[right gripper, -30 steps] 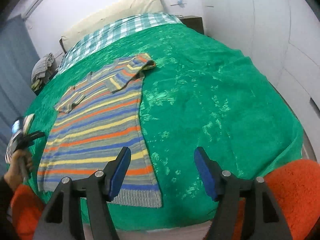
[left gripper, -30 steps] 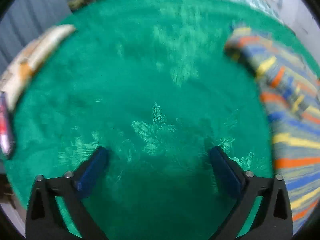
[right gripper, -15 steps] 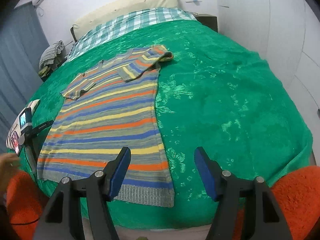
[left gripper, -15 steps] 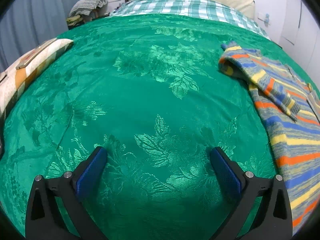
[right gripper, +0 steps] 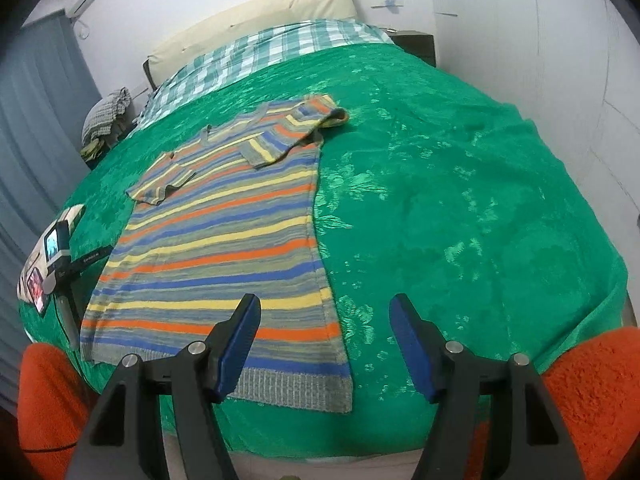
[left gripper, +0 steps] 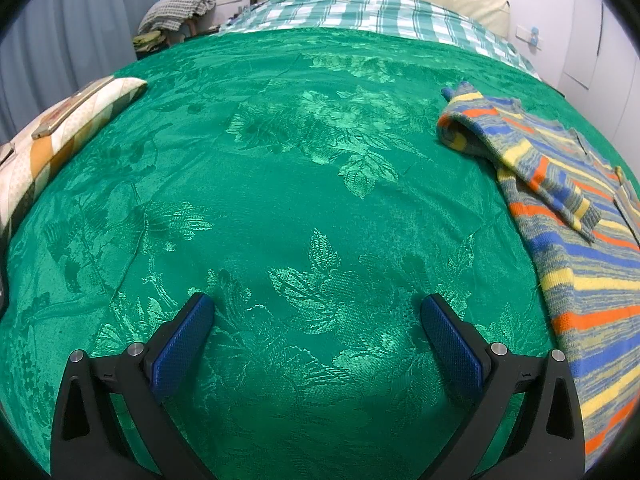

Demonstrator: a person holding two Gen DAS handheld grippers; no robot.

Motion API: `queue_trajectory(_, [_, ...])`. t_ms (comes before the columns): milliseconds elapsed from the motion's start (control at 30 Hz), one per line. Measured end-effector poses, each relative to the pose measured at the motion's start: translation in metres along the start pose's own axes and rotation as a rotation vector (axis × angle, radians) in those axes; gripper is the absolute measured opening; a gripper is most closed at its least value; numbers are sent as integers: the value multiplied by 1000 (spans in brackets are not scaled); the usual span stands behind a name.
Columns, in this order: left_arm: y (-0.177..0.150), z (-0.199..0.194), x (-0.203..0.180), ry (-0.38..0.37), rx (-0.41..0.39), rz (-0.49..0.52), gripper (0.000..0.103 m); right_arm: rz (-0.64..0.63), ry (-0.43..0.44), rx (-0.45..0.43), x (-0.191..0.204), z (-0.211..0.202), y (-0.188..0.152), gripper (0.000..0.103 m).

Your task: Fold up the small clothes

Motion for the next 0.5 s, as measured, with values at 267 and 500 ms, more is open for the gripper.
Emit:
queue_trajectory(267, [0, 0, -1, 0, 0, 0, 103, -8, 15, 2, 3, 4, 2, 67])
queue_trajectory(500, [0, 0, 0, 0, 0, 0, 103, 0, 16, 2, 2, 4, 1, 67])
Point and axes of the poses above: each gripper's, at about its wrist camera, not at the fingertips, and z roughly the way its jaws point, x to its left, y to its top, the point moved 7 cm from there along z, roughly the way its jaws point, and after that the axes turned 15 degrees about -z, right-handed, at the moved point
